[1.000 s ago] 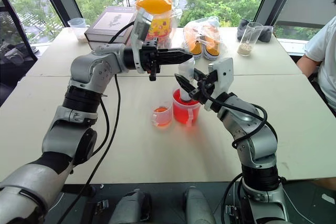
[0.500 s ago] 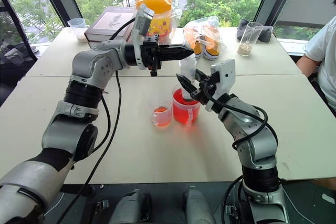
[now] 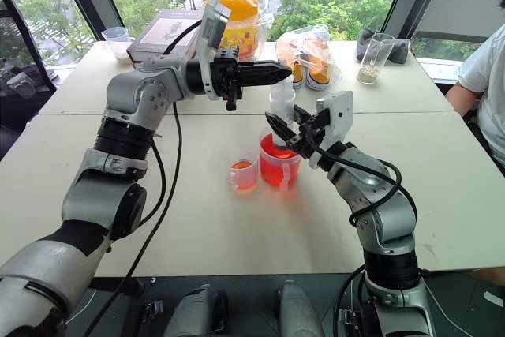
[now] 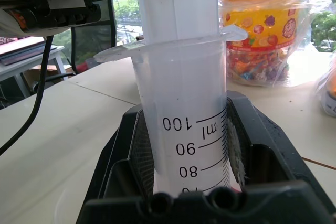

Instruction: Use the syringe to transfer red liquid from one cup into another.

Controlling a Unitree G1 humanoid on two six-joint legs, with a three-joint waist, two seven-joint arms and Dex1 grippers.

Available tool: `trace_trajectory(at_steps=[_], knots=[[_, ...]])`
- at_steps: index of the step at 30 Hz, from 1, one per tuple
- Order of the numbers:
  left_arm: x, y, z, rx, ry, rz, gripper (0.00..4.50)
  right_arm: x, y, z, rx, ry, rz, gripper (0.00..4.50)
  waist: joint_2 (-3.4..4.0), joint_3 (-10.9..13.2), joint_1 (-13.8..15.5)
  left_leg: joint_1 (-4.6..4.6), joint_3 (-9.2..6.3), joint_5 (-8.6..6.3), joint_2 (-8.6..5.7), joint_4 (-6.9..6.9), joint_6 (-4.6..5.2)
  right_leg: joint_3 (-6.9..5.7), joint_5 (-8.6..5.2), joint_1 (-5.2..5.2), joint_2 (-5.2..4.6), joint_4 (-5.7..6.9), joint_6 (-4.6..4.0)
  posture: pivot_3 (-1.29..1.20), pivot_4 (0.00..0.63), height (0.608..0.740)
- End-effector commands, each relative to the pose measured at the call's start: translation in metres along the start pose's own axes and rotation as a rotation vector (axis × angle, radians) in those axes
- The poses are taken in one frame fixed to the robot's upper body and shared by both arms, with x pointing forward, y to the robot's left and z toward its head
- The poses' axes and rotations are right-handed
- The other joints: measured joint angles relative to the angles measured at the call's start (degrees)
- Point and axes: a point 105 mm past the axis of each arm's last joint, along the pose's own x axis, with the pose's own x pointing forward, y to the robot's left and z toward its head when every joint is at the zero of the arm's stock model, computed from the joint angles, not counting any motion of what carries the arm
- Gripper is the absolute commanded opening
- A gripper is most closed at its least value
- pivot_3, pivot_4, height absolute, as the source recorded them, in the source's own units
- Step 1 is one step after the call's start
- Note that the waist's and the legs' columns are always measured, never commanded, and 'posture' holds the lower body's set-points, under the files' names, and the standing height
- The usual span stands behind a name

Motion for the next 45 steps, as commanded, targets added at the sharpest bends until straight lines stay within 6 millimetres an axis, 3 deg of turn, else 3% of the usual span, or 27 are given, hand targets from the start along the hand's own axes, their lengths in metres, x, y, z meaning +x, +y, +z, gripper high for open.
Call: trace_trajectory(at_steps=[1,2,5,11,22,28,33,40,43,45], knots=[[-0.006,-0.007,0.042,0.15,-0.082,0.003,0.04,0.002,0.011,0.003,-0.005,0.006,0.065,1.47,0.0,0.0,0.0,0.0,0.0,0.0,0.0,0.0,0.0,0.0,0.0,0.0,0.0,0.0,0.0,0.0,0.15,0.74],[-0.007,-0.008,0.039,0.144,-0.074,-0.004,0.04,0.003,0.011,0.006,-0.012,-0.001,0.067,1.47,0.0,0.0,0.0,0.0,0.0,0.0,0.0,0.0,0.0,0.0,0.0,0.0,0.0,0.0,0.0,0.0,0.15,0.74],[-0.009,-0.008,0.035,0.123,-0.065,-0.007,0.85,0.004,0.01,0.016,-0.032,-0.022,0.067,1.47,0.0,0.0,-0.1,0.0,0.0,0.0,0.0,0.0,0.0,0.0,0.0,0.0,0.0,0.0,0.0,0.0,0.15,0.74],[-0.024,-0.011,0.026,0.118,-0.018,-0.004,3.81,0.004,0.001,0.037,-0.076,-0.057,0.052,1.47,0.0,0.0,-0.1,0.0,0.02,0.0,0.0,-0.01,0.0,0.0,0.0,0.0,-0.02,-0.01,0.0,0.0,0.15,0.74],[-0.074,-0.007,0.025,0.113,0.04,0.127,3.81,0.004,-0.007,0.045,-0.094,-0.066,0.049,1.47,0.0,0.0,0.0,0.01,0.01,0.0,0.02,-0.01,0.0,0.0,0.0,0.0,0.0,0.01,0.0,0.0,0.15,0.74],[-0.105,0.001,0.031,0.118,0.053,0.238,3.81,0.016,0.01,0.088,-0.095,-0.171,0.146,1.47,0.0,0.0,-0.2,0.02,0.03,0.0,0.03,-0.01,0.0,0.0,0.0,-0.01,0.0,0.04,0.0,0.0,0.15,0.74],[-0.115,0.001,0.029,0.121,0.064,0.271,3.81,0.03,0.028,0.105,-0.045,-0.223,0.242,1.47,0.0,0.0,-0.1,0.02,0.02,0.0,0.05,-0.01,0.0,-0.04,0.0,-0.01,0.0,0.04,0.0,0.0,0.15,0.74],[-0.122,-0.006,0.031,0.119,0.077,0.282,3.81,0.04,0.048,0.065,-0.003,-0.168,0.302,1.47,-0.01,0.0,0.1,-0.02,0.05,0.0,0.04,-0.01,0.0,-0.04,0.0,-0.01,-0.04,0.02,0.0,0.0,0.15,0.74],[-0.123,-0.012,0.033,0.115,0.081,0.269,3.81,0.04,0.05,0.039,-0.021,-0.117,0.294,1.47,-0.01,0.0,0.0,-0.03,0.06,0.0,0.03,-0.01,0.0,-0.02,0.0,-0.01,-0.05,0.01,0.0,0.0,0.15,0.74],[-0.121,-0.014,0.035,0.113,0.076,0.261,3.81,0.04,0.049,0.033,-0.028,-0.107,0.285,1.47,-0.01,0.0,0.0,-0.02,0.05,0.0,0.03,0.0,0.0,-0.02,0.0,-0.01,-0.05,0.03,0.0,0.0,0.15,0.74]])
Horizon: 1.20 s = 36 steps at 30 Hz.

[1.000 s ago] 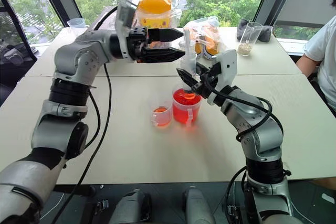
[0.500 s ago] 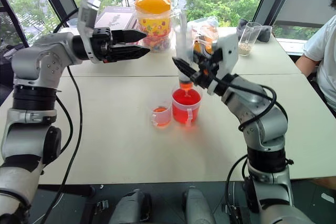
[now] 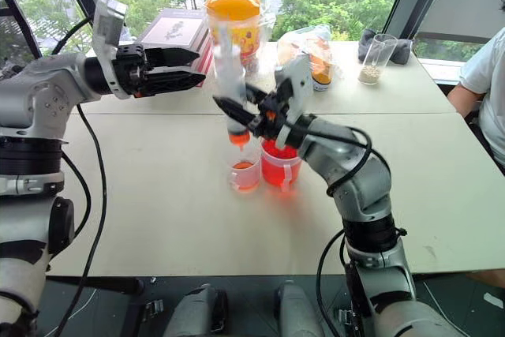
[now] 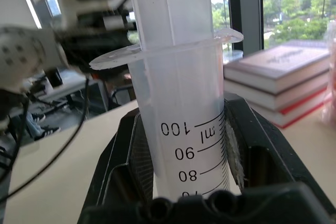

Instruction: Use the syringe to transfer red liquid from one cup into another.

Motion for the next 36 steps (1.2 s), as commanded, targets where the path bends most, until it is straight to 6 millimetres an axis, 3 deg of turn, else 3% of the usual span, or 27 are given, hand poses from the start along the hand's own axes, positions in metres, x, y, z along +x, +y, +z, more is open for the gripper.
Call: trace_trajectory(at_steps=[1,12,23,26,32,36], knots=[[-0.004,-0.009,0.019,0.048,-0.044,-0.022,3.81,0.0,0.001,0.009,-0.061,-0.045,0.003,1.47,0.0,0.0,0.0,0.0,-0.01,0.0,0.0,0.01,0.0,0.0,0.0,0.0,0.0,0.01,0.0,0.0,0.15,0.74],[0.015,-0.004,0.028,0.048,-0.102,-0.052,3.81,-0.002,0.004,0.002,-0.067,-0.03,0.006,1.47,0.0,0.0,0.0,0.01,-0.02,0.0,0.0,0.02,-0.01,0.0,0.0,0.0,0.03,0.01,0.0,0.0,0.15,0.74],[0.052,-0.015,0.01,0.029,-0.089,-0.158,3.81,-0.002,0.007,0.002,-0.069,-0.024,0.008,1.47,0.0,0.0,0.0,0.01,-0.02,0.0,0.0,0.02,-0.01,0.0,0.0,0.01,0.03,0.01,0.0,0.0,0.15,0.74],[0.057,-0.019,0.006,0.014,-0.085,-0.189,2.98,-0.001,0.007,0.002,-0.068,-0.022,0.008,1.47,0.0,0.0,-0.1,0.02,-0.02,0.0,0.0,0.02,-0.01,0.0,0.0,0.01,0.04,0.02,0.0,0.0,0.15,0.74],[0.058,-0.022,0.005,0.014,-0.08,-0.21,0.06,-0.002,0.007,0.003,-0.066,-0.02,0.005,1.47,0.0,0.0,-0.1,0.01,-0.04,0.0,0.0,0.02,-0.01,0.0,0.0,0.01,0.04,0.02,0.0,0.0,0.15,0.74],[0.057,-0.028,0.001,0.019,-0.049,-0.248,0.06,-0.001,0.007,0.007,-0.068,-0.03,0.009,1.47,0.0,0.0,-0.1,0.01,-0.04,0.0,0.0,0.02,-0.01,0.0,0.0,0.01,0.05,0.02,0.0,0.0,0.15,0.74]])
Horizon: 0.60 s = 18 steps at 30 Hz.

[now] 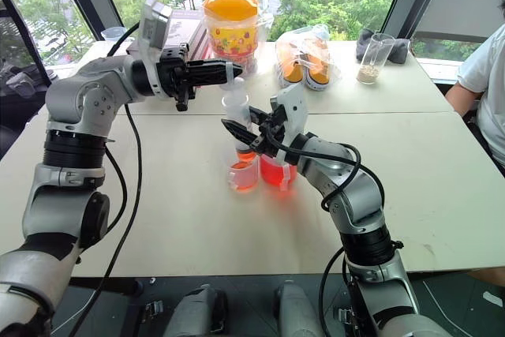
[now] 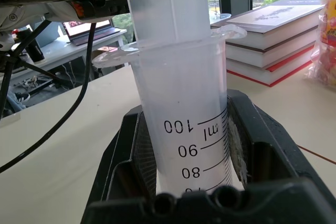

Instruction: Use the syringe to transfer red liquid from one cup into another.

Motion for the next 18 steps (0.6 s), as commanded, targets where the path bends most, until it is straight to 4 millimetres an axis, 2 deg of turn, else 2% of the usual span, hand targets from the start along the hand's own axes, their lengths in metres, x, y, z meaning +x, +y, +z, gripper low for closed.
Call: trace_trajectory(at_steps=[1,18], knots=[[0.007,-0.014,0.002,0.04,0.043,-0.078,0.06,0.002,0.009,0.031,-0.055,-0.101,0.036,1.47,0.0,0.0,0.0,0.0,0.0,0.0,0.0,0.0,0.0,0.0,0.0,0.0,0.0,0.0,0.0,0.0,0.15,0.74],[0.004,-0.024,-0.033,0.037,0.146,-0.104,0.06,0.001,0.0,0.088,-0.071,-0.222,0.027,1.47,0.0,0.0,0.0,0.0,0.0,0.0,0.0,0.0,0.0,0.0,0.0,0.0,-0.01,0.0,0.0,0.0,0.15,0.74]])
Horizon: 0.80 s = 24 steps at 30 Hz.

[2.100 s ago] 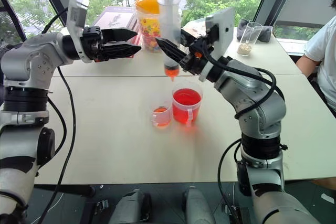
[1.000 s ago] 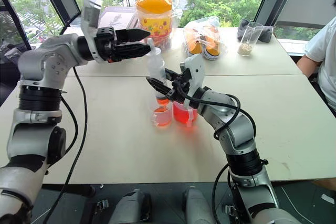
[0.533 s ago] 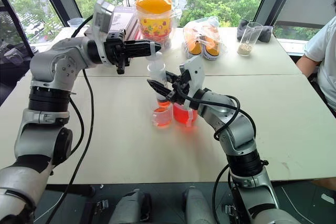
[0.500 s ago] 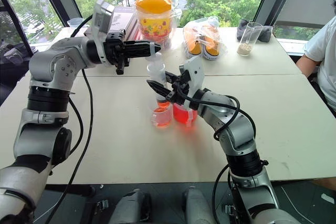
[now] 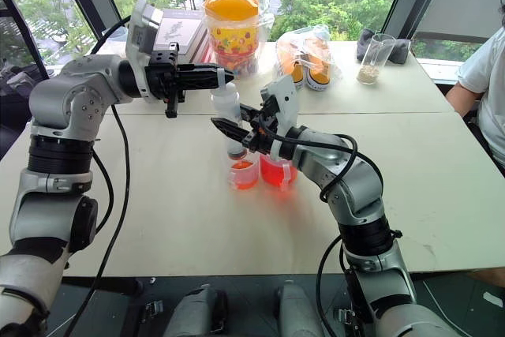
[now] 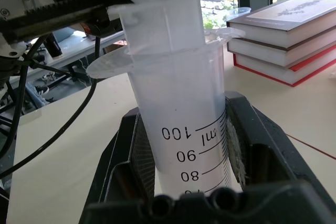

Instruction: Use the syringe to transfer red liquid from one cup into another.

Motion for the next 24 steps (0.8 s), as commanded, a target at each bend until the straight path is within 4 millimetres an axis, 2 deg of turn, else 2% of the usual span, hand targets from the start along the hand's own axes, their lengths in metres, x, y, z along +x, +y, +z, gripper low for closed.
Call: trace_trajectory(at_steps=[1,7,13,17,22,23,24], knots=[[0.016,-0.018,-0.029,-0.058,0.075,-0.107,0.06,-0.012,-0.006,0.073,-0.121,-0.237,-0.045,1.47,0.0,0.0,-0.1,0.0,0.0,0.0,0.0,0.0,0.0,0.0,0.0,0.0,0.0,0.0,0.0,0.0,0.15,0.74],[0.017,-0.018,-0.031,-0.058,0.076,-0.095,0.06,-0.013,-0.007,0.08,-0.112,-0.247,-0.047,1.47,0.0,0.0,0.0,0.0,0.0,0.0,0.0,0.0,0.0,0.0,0.0,0.0,0.0,0.0,0.0,0.0,0.15,0.74],[0.008,-0.008,-0.011,-0.043,0.025,-0.043,0.06,-0.009,-0.005,0.056,-0.065,-0.192,-0.037,1.47,0.0,0.0,-0.1,0.0,0.0,0.0,0.0,0.0,0.0,0.0,0.0,0.0,0.0,0.0,0.0,0.0,0.15,0.74],[-0.007,-0.004,0.0,-0.045,0.012,-0.017,1.44,-0.009,-0.006,0.04,-0.038,-0.154,-0.041,1.47,0.0,0.0,-0.2,0.0,-0.01,0.0,0.0,0.0,0.0,-0.01,0.0,0.0,0.0,0.0,0.0,0.0,0.15,0.74],[-0.027,0.003,0.009,-0.032,0.017,0.048,4.09,-0.01,-0.008,0.028,-0.019,-0.13,-0.045,1.47,0.0,0.0,-0.1,0.0,0.0,0.0,0.0,-0.01,0.0,0.0,0.0,0.0,0.0,0.0,0.0,0.0,0.15,0.74],[-0.033,0.003,0.01,-0.036,0.019,0.056,4.47,-0.011,-0.008,0.027,-0.019,-0.126,-0.048,1.47,0.0,0.0,-0.1,0.0,0.0,0.0,0.0,-0.01,0.0,0.0,0.0,0.0,0.0,0.0,0.0,0.0,0.15,0.74],[-0.037,0.002,0.01,-0.041,0.022,0.061,4.47,-0.011,-0.009,0.026,-0.018,-0.122,-0.05,1.47,0.0,0.0,-0.1,0.0,0.0,0.0,0.0,-0.01,0.0,0.0,0.0,0.0,0.0,0.0,0.0,0.0,0.15,0.74]])
